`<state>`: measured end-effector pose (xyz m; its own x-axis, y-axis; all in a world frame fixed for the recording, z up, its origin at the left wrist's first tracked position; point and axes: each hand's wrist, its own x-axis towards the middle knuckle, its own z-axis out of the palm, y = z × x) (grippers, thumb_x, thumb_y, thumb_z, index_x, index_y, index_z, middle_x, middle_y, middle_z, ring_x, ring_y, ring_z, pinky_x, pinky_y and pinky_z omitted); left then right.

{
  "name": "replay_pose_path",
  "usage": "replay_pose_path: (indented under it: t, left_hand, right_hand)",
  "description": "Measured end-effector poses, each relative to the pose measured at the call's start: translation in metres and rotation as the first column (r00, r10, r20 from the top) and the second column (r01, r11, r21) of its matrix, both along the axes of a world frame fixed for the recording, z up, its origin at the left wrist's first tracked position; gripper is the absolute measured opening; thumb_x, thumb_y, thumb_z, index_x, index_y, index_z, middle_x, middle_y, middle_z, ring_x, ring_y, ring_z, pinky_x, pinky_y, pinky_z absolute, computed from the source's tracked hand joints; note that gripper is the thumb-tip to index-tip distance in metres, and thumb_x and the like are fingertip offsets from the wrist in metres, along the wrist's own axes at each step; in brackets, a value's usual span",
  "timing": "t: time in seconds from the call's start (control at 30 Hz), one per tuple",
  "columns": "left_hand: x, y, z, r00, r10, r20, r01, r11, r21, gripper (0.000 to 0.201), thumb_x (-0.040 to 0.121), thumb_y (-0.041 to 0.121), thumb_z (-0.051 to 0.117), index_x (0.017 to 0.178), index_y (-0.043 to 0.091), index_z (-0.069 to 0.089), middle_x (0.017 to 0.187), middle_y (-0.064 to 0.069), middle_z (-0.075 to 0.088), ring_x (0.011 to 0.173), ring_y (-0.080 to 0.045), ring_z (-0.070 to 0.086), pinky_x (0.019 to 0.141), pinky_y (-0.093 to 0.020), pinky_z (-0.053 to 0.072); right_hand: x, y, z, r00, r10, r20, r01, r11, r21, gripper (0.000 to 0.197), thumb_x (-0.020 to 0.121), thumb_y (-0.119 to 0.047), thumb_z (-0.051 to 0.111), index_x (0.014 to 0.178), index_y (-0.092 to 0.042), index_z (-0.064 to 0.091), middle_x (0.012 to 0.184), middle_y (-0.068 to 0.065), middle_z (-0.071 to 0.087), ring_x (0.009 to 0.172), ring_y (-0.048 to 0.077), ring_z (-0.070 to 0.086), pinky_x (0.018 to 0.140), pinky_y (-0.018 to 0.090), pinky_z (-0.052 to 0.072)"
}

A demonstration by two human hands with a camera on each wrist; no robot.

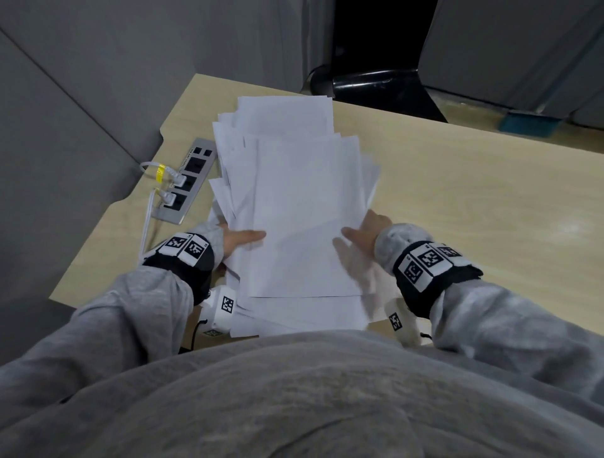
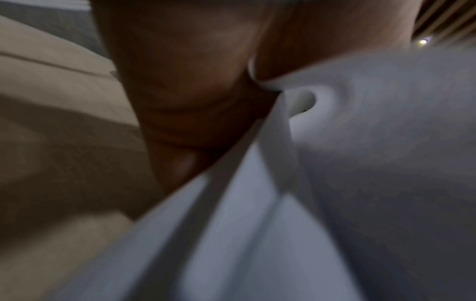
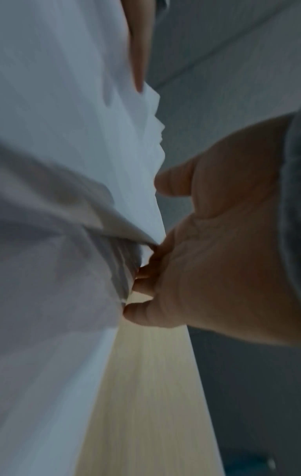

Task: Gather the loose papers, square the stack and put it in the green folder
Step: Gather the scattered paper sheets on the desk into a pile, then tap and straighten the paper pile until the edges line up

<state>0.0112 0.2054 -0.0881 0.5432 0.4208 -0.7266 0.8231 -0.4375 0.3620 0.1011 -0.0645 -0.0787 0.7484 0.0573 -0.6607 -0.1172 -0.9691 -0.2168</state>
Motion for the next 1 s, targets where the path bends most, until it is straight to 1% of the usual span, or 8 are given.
replay_pose_path:
  t: [0.17, 0.33, 0.5, 0.57, 0.7, 0.83, 0.93, 1.0]
  left_hand:
    - [0.003, -0.028, 0.022, 0.989, 0.146, 0.028, -0.146, 0.989, -0.012, 0.095, 0.060, 0.052, 0.077, 0.133, 0.001, 0.043, 0.135, -0.017, 0.051, 0.124, -0.034, 0.049, 0.105, -0.039, 0.040]
    - [0.000, -0.032, 0.027, 1.000, 0.025, 0.008, -0.025, 0.997, 0.069, 0.070, 0.081, 0.036, 0.068, 0.133, -0.002, 0.042, 0.138, -0.015, 0.049, 0.126, -0.030, 0.047, 0.104, -0.030, 0.035]
    - [-0.015, -0.017, 0.033, 0.978, 0.081, 0.190, -0.072, 0.996, -0.051, 0.040, 0.074, 0.035, 0.075, 0.099, 0.009, 0.057, 0.093, 0.000, 0.063, 0.085, -0.019, 0.059, 0.090, -0.024, 0.038]
    - [-0.015, -0.010, 0.037, 0.946, 0.169, 0.278, -0.129, 0.979, -0.158, 0.070, 0.047, 0.053, 0.086, 0.094, 0.005, 0.066, 0.088, -0.007, 0.071, 0.084, -0.024, 0.067, 0.098, -0.035, 0.045]
    - [-0.005, -0.002, 0.043, 0.925, 0.181, 0.334, -0.128, 0.977, -0.173, 0.102, 0.017, 0.064, 0.082, 0.094, -0.002, 0.068, 0.098, -0.028, 0.069, 0.093, -0.043, 0.066, 0.091, -0.050, 0.051]
    - [0.002, -0.020, 0.094, 0.897, 0.143, 0.418, -0.123, 0.990, -0.076, 0.046, 0.047, 0.041, 0.087, 0.062, 0.013, 0.053, 0.066, -0.009, 0.058, 0.066, -0.024, 0.063, 0.059, -0.025, 0.050]
    - [0.006, -0.019, 0.109, 0.855, 0.190, 0.482, -0.166, 0.982, -0.091, 0.063, 0.027, 0.053, 0.080, 0.070, 0.015, 0.053, 0.087, -0.013, 0.062, 0.089, -0.028, 0.067, 0.087, -0.039, 0.055]
    - [0.008, -0.016, 0.116, 0.809, 0.156, 0.567, -0.150, 0.987, -0.056, 0.089, 0.018, 0.067, 0.078, 0.076, 0.002, 0.060, 0.089, -0.019, 0.065, 0.085, -0.036, 0.066, 0.087, -0.047, 0.054]
  right_hand:
    - [-0.027, 0.009, 0.002, 0.931, 0.364, 0.000, -0.363, 0.928, 0.087, 0.087, 0.086, -0.063, 0.044, 0.150, -0.013, 0.014, 0.160, 0.005, 0.003, 0.147, 0.028, 0.007, 0.118, 0.047, 0.015]
    - [-0.017, 0.007, 0.008, 0.990, 0.141, 0.029, -0.144, 0.979, 0.144, 0.093, 0.068, -0.077, 0.050, 0.136, -0.014, 0.036, 0.136, 0.005, 0.050, 0.120, 0.030, 0.052, 0.101, 0.047, 0.042]
    - [0.001, -0.025, 0.029, 0.974, -0.225, 0.035, 0.203, 0.926, 0.317, 0.084, 0.071, -0.064, 0.065, 0.129, -0.010, 0.038, 0.125, 0.013, 0.053, 0.111, 0.030, 0.053, 0.089, 0.036, 0.037]
    - [-0.002, -0.035, 0.041, 0.968, -0.248, 0.048, 0.213, 0.903, 0.372, 0.093, 0.068, -0.068, 0.065, 0.134, -0.009, 0.036, 0.128, 0.012, 0.054, 0.119, 0.031, 0.051, 0.092, 0.037, 0.039]
    - [-0.002, -0.036, 0.064, 0.934, -0.354, 0.043, 0.285, 0.815, 0.505, 0.085, 0.043, -0.069, 0.076, 0.096, -0.003, 0.064, 0.080, 0.006, 0.063, 0.082, 0.024, 0.061, 0.071, 0.030, 0.043]
    - [0.001, -0.034, 0.088, 0.882, -0.468, 0.055, 0.318, 0.678, 0.663, 0.060, 0.061, -0.039, 0.085, 0.109, -0.011, 0.063, 0.095, 0.001, 0.067, 0.090, 0.020, 0.064, 0.084, 0.027, 0.048]
    - [0.004, -0.031, 0.106, 0.850, -0.501, 0.163, 0.261, 0.670, 0.695, 0.087, 0.050, -0.052, 0.084, 0.122, -0.012, 0.057, 0.117, 0.003, 0.066, 0.109, 0.023, 0.061, 0.101, 0.035, 0.045]
    - [0.002, -0.029, 0.120, 0.837, -0.506, 0.208, 0.225, 0.665, 0.712, 0.091, 0.051, -0.057, 0.082, 0.126, -0.012, 0.054, 0.117, -0.003, 0.063, 0.109, 0.018, 0.059, 0.100, 0.027, 0.043]
